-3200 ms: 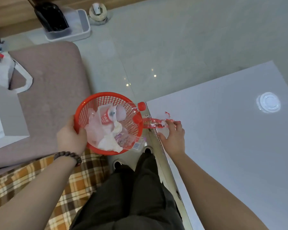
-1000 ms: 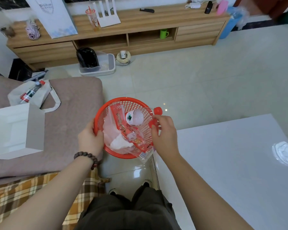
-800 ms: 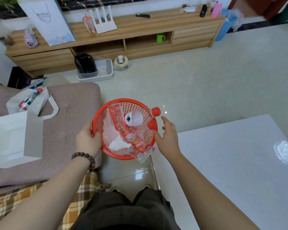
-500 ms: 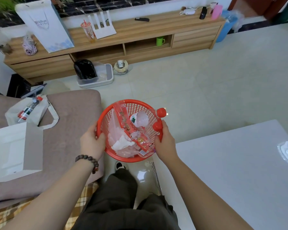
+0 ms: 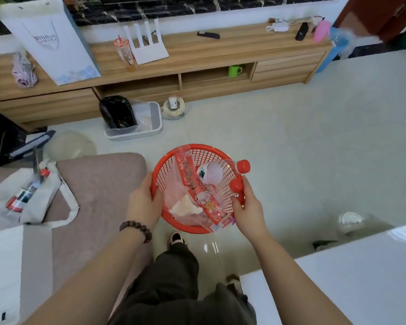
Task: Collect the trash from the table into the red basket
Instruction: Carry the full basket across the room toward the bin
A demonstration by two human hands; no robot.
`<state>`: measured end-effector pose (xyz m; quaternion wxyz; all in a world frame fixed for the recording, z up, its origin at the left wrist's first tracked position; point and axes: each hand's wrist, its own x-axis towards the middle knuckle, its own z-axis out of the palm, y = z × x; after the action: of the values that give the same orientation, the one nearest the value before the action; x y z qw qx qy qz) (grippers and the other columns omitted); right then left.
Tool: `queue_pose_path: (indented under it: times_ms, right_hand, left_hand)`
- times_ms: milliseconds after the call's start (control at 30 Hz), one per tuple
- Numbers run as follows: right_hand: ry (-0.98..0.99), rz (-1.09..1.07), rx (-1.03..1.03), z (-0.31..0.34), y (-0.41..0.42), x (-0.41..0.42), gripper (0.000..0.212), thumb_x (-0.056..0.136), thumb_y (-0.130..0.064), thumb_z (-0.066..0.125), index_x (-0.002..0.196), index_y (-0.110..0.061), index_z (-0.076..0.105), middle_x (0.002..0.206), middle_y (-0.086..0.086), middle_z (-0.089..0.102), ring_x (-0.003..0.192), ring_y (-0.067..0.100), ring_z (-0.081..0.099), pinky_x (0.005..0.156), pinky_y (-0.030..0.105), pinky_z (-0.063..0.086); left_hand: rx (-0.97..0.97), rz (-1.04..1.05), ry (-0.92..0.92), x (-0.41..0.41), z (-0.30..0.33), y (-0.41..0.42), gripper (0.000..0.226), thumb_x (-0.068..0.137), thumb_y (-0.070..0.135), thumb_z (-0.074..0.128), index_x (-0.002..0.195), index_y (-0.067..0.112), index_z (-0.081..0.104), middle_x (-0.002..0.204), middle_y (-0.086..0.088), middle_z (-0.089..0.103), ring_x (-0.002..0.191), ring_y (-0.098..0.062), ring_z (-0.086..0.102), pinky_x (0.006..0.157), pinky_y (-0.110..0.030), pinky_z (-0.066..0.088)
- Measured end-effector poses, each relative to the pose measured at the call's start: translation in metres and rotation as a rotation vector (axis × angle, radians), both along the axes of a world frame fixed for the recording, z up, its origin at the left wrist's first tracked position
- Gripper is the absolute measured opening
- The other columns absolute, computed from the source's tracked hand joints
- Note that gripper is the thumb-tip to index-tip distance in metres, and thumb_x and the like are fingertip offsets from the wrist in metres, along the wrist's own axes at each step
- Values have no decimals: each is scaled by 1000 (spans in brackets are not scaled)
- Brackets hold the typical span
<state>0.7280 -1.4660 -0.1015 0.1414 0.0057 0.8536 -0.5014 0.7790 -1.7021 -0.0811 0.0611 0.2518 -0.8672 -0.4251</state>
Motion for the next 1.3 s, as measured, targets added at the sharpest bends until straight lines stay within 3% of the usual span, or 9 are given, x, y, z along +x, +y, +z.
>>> queue_pose_path:
  times_ms: [133,233,400,567,667,767,900,1100,1300]
  right_hand:
    - [16,-50,0,10,-40,-55,57,93,-11,45,143,-32,27,113,-27,50,94,-16,53,73,-2,40]
    - [26,-80,14,16,-53,-88,58,93,-11,45,145,-28,26,119,-18,49,102,0,51,72,-5,38]
    - [20,-156,56,19,-44,-120,56,95,-10,44,146,-25,25,119,-14,48,102,3,49,70,-8,35]
    - [-14,-222,48,17,-18,-160,51,97,-21,44,145,-25,26,132,-7,51,109,8,54,86,14,46]
    - [-1,-274,40,13,3,-199,50,97,-20,43,144,-28,27,131,-7,53,109,8,55,90,24,48]
    - [26,-289,22,6,34,-249,48,97,-26,44,142,-34,29,117,-19,52,92,-7,55,73,3,46]
    - [-1,-317,34,-6,95,-326,48,97,-33,43,141,-36,28,113,-22,52,87,-8,54,66,-1,43]
    - [-40,-401,121,-14,199,-426,51,97,-22,41,144,-36,25,122,-10,59,100,9,59,88,28,51]
    - [-62,-491,115,-13,266,-496,53,96,-19,40,142,-41,25,113,-15,60,96,6,59,84,25,51]
  left_hand:
    - [6,-12,18,-60,9,-41,33,91,11,48,121,22,57,83,19,60,64,13,52,50,-3,36]
    - [36,-36,12,-93,10,-52,33,92,11,47,123,19,56,82,22,57,65,14,54,52,1,36]
    - [33,-127,-7,-145,7,-46,31,94,13,46,123,21,55,87,16,60,65,15,51,54,2,35]
    - [30,-222,-27,-208,-1,-19,31,95,18,44,124,20,54,92,6,65,72,-1,56,60,-11,39]
    - [-12,-232,-39,-250,-7,6,30,94,15,44,122,22,54,85,9,63,66,5,53,52,-5,32]
    - [-22,-240,-55,-303,-12,40,32,95,15,44,125,21,52,88,7,64,65,4,52,52,-9,35]
    - [-41,-260,-52,-386,-12,102,33,95,19,44,127,20,52,91,7,62,67,3,51,55,-12,37]
    - [-34,-281,-109,-497,-14,211,36,97,27,45,132,20,49,101,2,65,70,-3,54,59,-15,43]
    - [-47,-325,-127,-586,-26,280,39,97,31,45,134,22,47,95,11,59,71,-1,55,62,-18,47]
